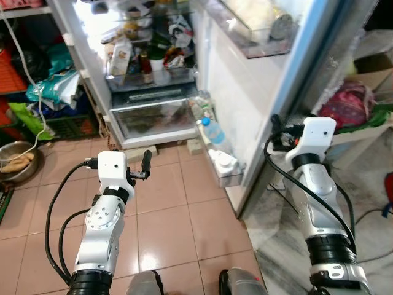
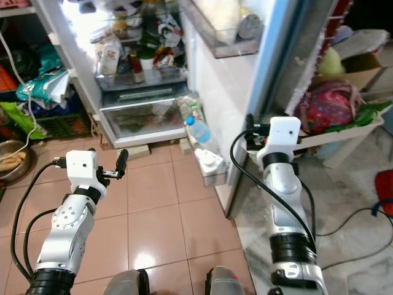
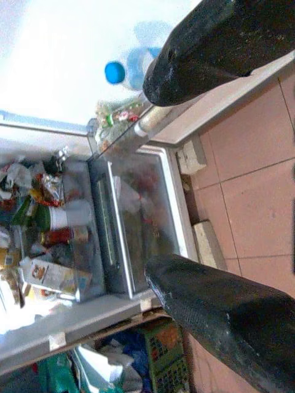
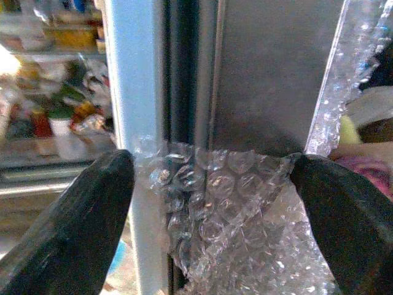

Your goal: Restocking fridge

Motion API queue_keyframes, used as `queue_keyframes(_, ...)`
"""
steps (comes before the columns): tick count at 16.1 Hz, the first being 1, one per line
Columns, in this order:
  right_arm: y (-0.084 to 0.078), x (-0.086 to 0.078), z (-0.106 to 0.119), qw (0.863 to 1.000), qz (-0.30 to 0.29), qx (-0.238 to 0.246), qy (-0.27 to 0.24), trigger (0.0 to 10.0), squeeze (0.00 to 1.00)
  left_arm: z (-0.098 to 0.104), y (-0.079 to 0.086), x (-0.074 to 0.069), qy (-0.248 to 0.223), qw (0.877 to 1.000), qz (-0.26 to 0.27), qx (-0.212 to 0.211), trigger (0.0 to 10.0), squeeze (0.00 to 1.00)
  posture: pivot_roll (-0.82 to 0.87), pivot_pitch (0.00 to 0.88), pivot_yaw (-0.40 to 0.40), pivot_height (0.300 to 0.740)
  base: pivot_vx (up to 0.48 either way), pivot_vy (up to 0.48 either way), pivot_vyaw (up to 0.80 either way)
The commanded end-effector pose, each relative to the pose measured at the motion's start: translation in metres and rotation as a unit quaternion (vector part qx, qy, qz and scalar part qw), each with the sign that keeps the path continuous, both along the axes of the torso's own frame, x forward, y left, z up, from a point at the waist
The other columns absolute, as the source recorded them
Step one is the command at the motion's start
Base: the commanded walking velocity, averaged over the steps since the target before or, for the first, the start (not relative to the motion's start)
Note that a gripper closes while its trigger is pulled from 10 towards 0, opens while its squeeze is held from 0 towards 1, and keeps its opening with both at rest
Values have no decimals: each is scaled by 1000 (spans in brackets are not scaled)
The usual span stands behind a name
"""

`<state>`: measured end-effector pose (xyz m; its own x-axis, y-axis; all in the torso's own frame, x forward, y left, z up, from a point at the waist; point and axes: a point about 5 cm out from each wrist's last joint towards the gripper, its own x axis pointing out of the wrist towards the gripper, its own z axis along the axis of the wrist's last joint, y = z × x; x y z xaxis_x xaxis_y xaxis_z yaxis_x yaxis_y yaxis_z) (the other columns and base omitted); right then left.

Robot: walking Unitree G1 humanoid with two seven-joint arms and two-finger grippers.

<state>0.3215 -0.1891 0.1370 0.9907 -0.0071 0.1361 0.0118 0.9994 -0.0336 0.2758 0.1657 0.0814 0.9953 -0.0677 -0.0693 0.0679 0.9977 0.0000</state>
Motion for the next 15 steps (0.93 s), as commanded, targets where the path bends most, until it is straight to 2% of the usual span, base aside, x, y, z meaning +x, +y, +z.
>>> queue_keyframes(1,21,7,12,997,72,19,-10,10000,0,-3,3,-1,9,1000,6,4,10000,0,47,112,32,740,0,0,0)
queue_keyframes(3,43,-2,11,978,194,80,11,10000,0,-4,3,-2,12,1000,6,4,10000,0,43,113,34,740,0,0,0)
queue_keyframes(4,47,-4,11,971,218,92,15,10000,0,-4,3,-2,12,1000,5,5,10000,0,43,113,34,740,0,0,0)
queue_keyframes(5,59,-17,16,941,301,152,27,10000,0,-4,1,-1,13,1000,-1,4,10000,0,39,112,37,740,0,0,0)
queue_keyframes(6,66,-30,21,916,362,173,27,10000,0,-4,0,-1,13,1000,-6,4,10000,0,36,111,40,740,0,0,0)
queue_keyframes(7,67,-37,21,906,388,169,30,10000,0,-4,0,0,13,1000,-8,5,10000,0,32,109,43,740,0,0,0)
queue_keyframes(8,66,-38,21,904,390,170,31,10000,0,-4,0,0,13,1000,-8,5,10000,0,32,109,43,740,0,0,0)
queue_keyframes(11,42,-36,9,930,340,130,48,10000,0,-4,-1,2,14,1000,-10,6,10000,0,31,105,45,740,0,0,0)
queue_keyframes(12,35,-37,7,934,332,125,54,10000,0,-4,-1,2,15,1000,-10,7,10000,0,31,104,44,740,0,0,0)
queue_keyframes(14,23,-43,5,929,339,129,68,10000,0,-5,-1,2,18,1000,-11,9,10000,0,31,103,44,740,0,0,0)
queue_keyframes(15,21,-47,4,921,359,132,78,10000,0,-5,-1,1,18,1000,-11,9,10000,0,31,103,45,740,0,0,0)
